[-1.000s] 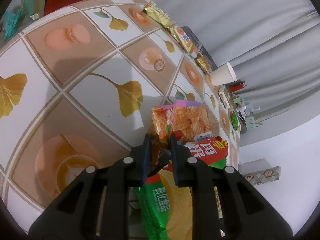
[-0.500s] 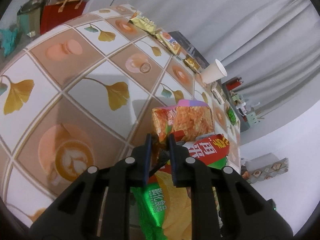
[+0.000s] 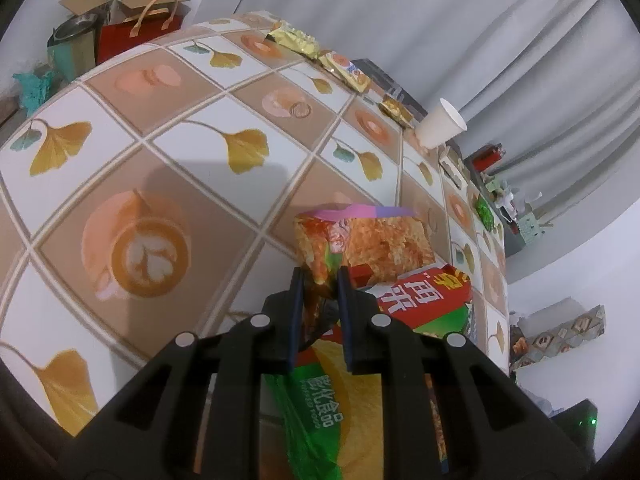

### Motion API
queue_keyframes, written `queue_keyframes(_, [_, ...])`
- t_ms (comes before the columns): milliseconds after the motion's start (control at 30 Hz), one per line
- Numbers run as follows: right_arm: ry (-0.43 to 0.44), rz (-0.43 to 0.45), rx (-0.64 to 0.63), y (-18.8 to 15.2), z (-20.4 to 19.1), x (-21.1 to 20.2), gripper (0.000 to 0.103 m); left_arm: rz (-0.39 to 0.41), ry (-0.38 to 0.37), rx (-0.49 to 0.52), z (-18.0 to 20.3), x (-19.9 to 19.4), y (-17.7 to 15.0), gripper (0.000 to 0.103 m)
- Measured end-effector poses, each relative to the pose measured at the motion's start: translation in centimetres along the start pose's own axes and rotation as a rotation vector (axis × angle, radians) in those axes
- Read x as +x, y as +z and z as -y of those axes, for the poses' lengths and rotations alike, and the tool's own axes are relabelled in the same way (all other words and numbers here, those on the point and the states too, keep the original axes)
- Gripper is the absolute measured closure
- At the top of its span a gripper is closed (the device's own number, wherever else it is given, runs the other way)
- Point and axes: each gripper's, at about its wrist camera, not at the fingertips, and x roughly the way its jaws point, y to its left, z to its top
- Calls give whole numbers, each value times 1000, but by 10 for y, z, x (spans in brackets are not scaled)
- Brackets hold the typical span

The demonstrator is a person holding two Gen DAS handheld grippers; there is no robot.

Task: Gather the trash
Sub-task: 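Lift both snack bags and carry them toward the blue wastebasket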

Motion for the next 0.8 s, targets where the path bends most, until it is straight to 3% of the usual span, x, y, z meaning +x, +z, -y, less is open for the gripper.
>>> queue_keyframes(367, [-50,238,-31,37,7,-22,32,-7,6,30,4,-2,-13,89])
queue_keyframes(567, [85,222,5,46,13,-17,35,-14,5,50,12,0,-16,89])
queue_keyframes(800, [120,199,25,40,23,-12,55,-11,16,64,19,1,-19,89])
